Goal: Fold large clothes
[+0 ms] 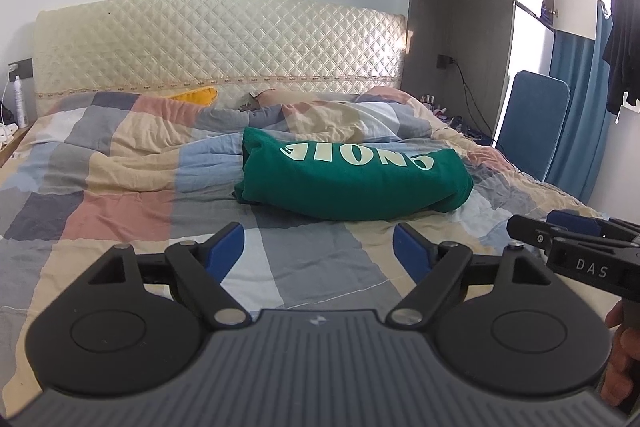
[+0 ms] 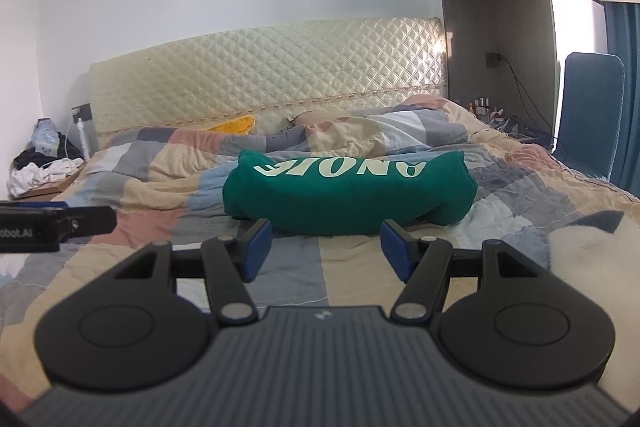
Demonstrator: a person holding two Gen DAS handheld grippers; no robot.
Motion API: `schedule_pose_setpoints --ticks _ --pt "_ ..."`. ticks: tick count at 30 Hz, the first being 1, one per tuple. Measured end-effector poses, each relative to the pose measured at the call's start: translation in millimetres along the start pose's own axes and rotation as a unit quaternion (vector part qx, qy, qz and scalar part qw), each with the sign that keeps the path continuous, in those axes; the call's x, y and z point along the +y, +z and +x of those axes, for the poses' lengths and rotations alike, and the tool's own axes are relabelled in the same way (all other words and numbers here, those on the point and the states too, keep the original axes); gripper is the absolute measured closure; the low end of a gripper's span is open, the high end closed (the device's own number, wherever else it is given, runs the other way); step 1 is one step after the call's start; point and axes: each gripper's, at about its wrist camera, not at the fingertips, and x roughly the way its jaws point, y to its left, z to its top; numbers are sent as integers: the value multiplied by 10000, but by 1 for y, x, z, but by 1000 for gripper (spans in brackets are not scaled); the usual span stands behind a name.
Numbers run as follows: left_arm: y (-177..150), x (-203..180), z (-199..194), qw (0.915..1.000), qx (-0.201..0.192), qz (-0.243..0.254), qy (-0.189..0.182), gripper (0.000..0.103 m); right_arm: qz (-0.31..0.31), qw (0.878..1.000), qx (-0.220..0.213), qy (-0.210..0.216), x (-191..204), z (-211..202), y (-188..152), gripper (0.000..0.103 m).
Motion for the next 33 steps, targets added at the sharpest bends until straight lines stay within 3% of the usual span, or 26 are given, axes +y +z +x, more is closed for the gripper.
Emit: schedule_pose_setpoints --ticks 2,10,15,33 --pt "0 1 0 10000 -11 15 47 8 -16 10000 5 -28 0 0 0 39" --pt "2 6 -1 10000 20 18 82 1 -36 9999 -21 -158 -1 0 1 36" --pt "3 8 -3 9999 -18 27 127 0 -102 9997 -90 -182 1 -1 -1 3" --pt "0 6 -2 9993 19 129 361 0 -110 9995 -189 -245 0 -3 -2 0"
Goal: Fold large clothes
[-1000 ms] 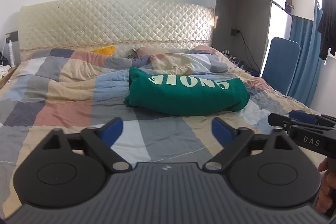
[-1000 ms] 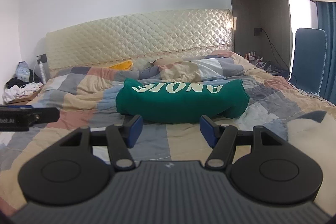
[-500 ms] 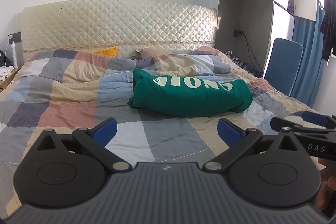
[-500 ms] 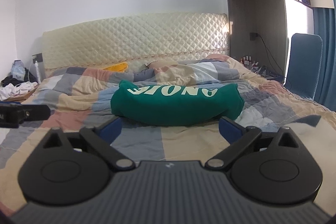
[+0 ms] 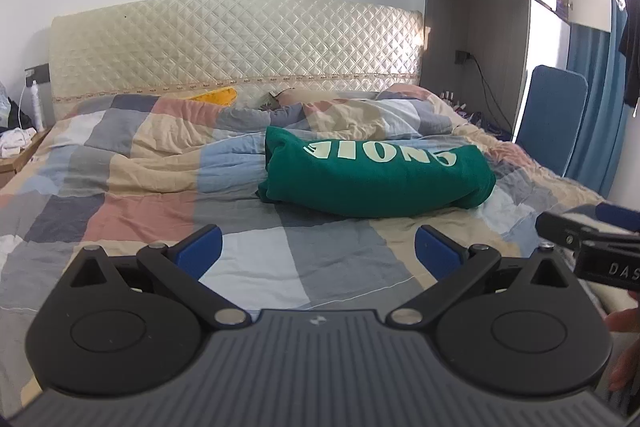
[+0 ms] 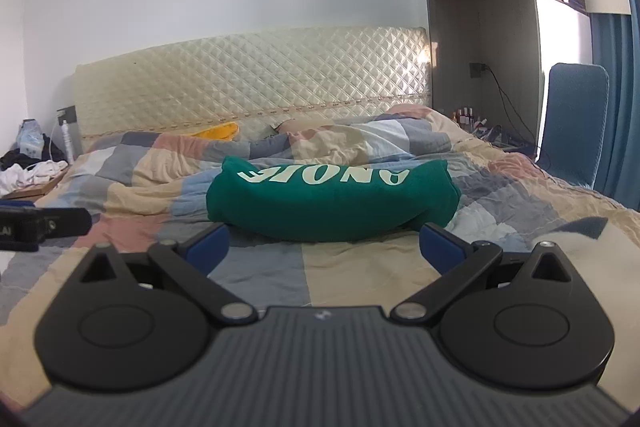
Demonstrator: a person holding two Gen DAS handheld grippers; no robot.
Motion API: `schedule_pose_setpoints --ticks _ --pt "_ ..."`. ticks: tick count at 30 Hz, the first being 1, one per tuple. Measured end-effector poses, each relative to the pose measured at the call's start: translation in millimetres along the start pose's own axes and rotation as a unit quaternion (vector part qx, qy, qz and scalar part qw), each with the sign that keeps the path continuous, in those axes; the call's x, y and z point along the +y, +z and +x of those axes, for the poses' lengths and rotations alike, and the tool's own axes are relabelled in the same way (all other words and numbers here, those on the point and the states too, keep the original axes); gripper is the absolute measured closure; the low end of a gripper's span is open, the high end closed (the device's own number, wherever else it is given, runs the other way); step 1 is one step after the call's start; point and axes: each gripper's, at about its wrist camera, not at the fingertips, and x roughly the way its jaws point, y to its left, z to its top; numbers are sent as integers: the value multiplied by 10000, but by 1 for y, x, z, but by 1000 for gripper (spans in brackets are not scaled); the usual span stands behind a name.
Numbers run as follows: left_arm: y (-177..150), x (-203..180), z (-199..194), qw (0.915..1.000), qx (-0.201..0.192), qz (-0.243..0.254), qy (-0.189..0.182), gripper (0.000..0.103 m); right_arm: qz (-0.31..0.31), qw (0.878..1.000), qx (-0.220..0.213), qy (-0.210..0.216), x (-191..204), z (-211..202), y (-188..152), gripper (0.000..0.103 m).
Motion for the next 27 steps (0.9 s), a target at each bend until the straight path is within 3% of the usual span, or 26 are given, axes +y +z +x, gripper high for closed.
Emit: schedule_pose_setpoints --ticks 27 --pt "-4 -1 2 9998 -82 -139 113 0 -8 9999 146 85 1 8 0 0"
